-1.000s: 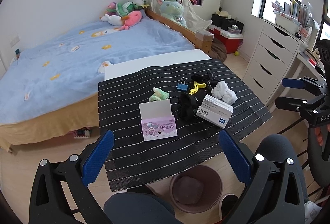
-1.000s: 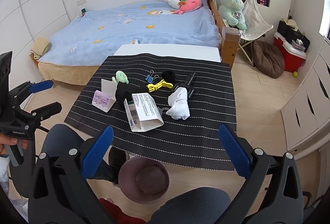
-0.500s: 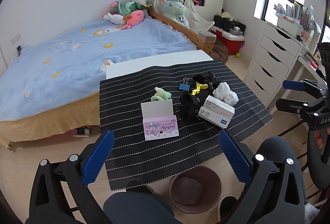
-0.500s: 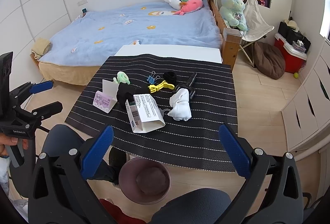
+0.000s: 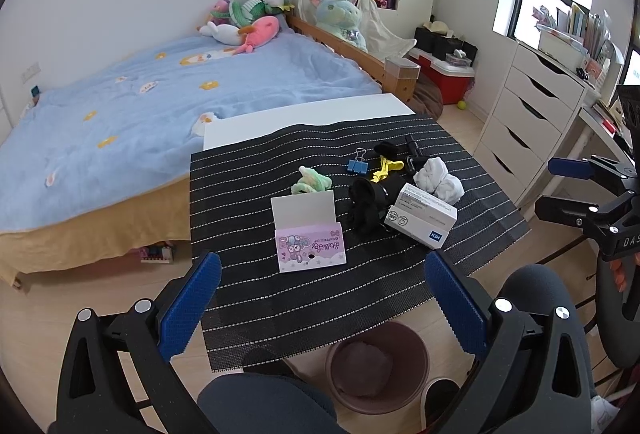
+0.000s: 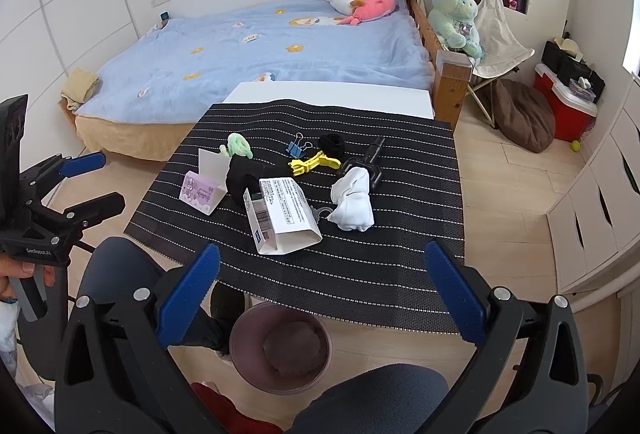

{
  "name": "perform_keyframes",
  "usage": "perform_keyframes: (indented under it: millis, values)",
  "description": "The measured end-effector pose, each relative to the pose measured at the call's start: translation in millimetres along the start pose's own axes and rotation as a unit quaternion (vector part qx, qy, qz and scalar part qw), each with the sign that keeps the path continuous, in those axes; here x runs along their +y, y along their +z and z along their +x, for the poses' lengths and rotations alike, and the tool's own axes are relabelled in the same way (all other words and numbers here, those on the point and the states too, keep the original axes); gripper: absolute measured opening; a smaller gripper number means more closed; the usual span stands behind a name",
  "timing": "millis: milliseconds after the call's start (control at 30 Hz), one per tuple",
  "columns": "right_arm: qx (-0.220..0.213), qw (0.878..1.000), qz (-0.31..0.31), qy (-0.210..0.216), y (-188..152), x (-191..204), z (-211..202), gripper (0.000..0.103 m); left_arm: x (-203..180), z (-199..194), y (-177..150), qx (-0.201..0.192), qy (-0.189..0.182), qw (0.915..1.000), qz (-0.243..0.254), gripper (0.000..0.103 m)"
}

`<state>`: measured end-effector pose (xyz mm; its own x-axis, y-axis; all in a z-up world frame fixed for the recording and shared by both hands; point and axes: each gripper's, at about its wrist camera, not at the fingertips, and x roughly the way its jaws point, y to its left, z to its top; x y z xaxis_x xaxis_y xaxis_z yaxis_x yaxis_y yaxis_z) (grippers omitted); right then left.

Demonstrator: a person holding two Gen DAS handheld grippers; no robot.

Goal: Collect trash

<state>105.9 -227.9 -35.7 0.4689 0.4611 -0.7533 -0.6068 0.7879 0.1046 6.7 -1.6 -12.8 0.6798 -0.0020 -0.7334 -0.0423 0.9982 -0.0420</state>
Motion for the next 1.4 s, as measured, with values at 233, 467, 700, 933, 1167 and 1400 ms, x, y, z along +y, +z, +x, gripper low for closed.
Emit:
perform_keyframes:
  millis: [233,467,700,933,1167,1400]
  values:
    - [0.002,1.000,0.000,0.000,0,0,1,0.100,3,13,7,0.011,0.000,0.9999,0.001,0.098]
    - [0.008,1.000,-0.003,0.000,-1,-1,6,0.100,5,31,15,0.028,0.006,0.9996,0.002,0.098]
    - [0.009,1.000,-0.003,0.000,-3,-1,7,0.100,10,63,17,0.067,0.012,0.9977,-0.004,0.098]
    - [0.014,1.000,-0.001,-0.001,-5,-4,10,0.100,19,101,12,0.119,0.016,0.9924,-0.024,0.098]
    - [0.020,1.000,0.005,-0.002,-10,-8,11,0.100,20,125,8,0.151,0.035,0.9870,-0.042,0.098]
    - [0.024,1.000,0.009,-0.003,-11,-10,10,0.100,16,128,5,0.152,0.034,0.9868,-0.042,0.085]
